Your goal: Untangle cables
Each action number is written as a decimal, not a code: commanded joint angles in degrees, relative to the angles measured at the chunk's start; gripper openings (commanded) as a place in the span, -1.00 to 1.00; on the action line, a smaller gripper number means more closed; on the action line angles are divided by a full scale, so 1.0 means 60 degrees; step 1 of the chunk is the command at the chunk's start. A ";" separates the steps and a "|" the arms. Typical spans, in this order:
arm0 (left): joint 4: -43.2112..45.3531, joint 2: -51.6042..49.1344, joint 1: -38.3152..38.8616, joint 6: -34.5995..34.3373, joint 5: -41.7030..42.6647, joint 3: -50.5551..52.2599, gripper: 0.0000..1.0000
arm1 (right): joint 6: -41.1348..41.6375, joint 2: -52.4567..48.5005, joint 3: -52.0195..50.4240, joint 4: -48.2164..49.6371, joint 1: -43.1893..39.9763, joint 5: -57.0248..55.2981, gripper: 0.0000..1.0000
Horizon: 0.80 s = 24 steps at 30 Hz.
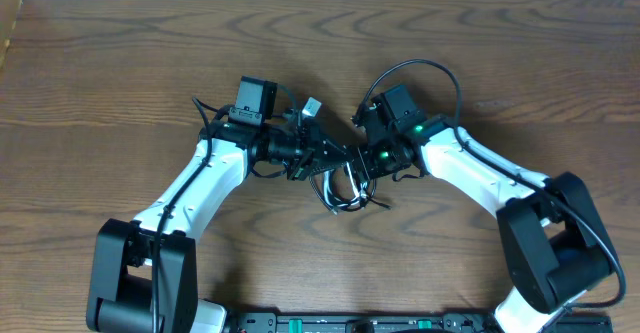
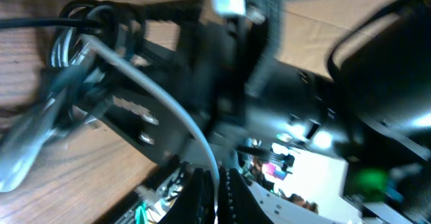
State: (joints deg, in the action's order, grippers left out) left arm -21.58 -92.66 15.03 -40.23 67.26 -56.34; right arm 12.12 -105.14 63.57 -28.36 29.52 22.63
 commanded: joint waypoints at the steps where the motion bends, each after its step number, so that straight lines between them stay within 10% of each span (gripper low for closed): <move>1: 0.0029 0.0087 -0.0047 0.0102 0.0637 0.0007 -0.85 | 0.0047 -0.0310 0.0007 0.0106 0.0047 -0.0430 -0.06; 9: -0.0080 0.0084 -0.0047 0.0838 -0.0153 0.0011 -0.85 | 0.0510 -0.0390 0.0007 -0.0470 -0.0342 -0.1399 -0.53; 15: -0.1577 0.0084 -0.0044 0.1577 -0.3759 0.0015 -0.85 | 0.0761 -0.0390 0.0007 -0.1446 -0.0947 -0.1894 -0.98; 24: -0.1993 0.0029 0.0051 0.1956 -0.6415 0.0164 -0.85 | 0.0397 -0.0390 0.0011 -0.2146 -0.1366 -0.1814 -0.98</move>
State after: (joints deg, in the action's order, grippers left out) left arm -33.04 -92.66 15.16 -31.40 36.86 -56.31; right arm 15.27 -106.78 63.57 -40.16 22.76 14.04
